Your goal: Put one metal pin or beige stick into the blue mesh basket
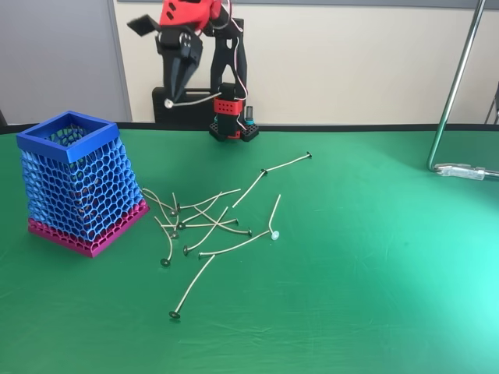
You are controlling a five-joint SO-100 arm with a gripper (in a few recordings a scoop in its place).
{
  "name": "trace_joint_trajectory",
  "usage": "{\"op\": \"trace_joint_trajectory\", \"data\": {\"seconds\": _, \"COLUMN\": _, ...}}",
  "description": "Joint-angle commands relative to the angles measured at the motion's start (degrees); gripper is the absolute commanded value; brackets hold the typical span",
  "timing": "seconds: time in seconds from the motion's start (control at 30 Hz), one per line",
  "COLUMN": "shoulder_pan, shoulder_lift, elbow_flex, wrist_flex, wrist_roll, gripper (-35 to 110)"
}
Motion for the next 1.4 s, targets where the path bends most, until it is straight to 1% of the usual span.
{"op": "trace_joint_trajectory", "data": {"seconds": 0.0, "shoulder_pan": 2.11, "shoulder_lift": 2.55, "elbow_flex": -5.89, "wrist_flex": 0.35, "wrist_roll": -1.58, "gripper": 1}}
{"op": "trace_joint_trajectory", "data": {"seconds": 0.27, "shoulder_pan": 7.21, "shoulder_lift": -0.18, "elbow_flex": -20.21, "wrist_flex": 4.83, "wrist_roll": -4.04, "gripper": 1}}
{"op": "trace_joint_trajectory", "data": {"seconds": 0.47, "shoulder_pan": 10.37, "shoulder_lift": -3.6, "elbow_flex": -27.95, "wrist_flex": 4.39, "wrist_roll": -6.15, "gripper": 1}}
{"op": "trace_joint_trajectory", "data": {"seconds": 0.6, "shoulder_pan": 12.66, "shoulder_lift": -5.71, "elbow_flex": -30.41, "wrist_flex": 2.11, "wrist_roll": -8.0, "gripper": 1}}
{"op": "trace_joint_trajectory", "data": {"seconds": 0.7, "shoulder_pan": 14.59, "shoulder_lift": -6.77, "elbow_flex": -31.38, "wrist_flex": -1.14, "wrist_roll": -9.05, "gripper": 1}}
{"op": "trace_joint_trajectory", "data": {"seconds": 0.97, "shoulder_pan": 17.58, "shoulder_lift": -8.79, "elbow_flex": -28.48, "wrist_flex": -14.24, "wrist_roll": -14.24, "gripper": 1}}
{"op": "trace_joint_trajectory", "data": {"seconds": 1.27, "shoulder_pan": 17.67, "shoulder_lift": -8.79, "elbow_flex": -18.46, "wrist_flex": -29.09, "wrist_roll": -18.63, "gripper": 0}}
{"op": "trace_joint_trajectory", "data": {"seconds": 1.37, "shoulder_pan": 17.4, "shoulder_lift": -8.0, "elbow_flex": -13.01, "wrist_flex": -36.12, "wrist_roll": -20.21, "gripper": 0}}
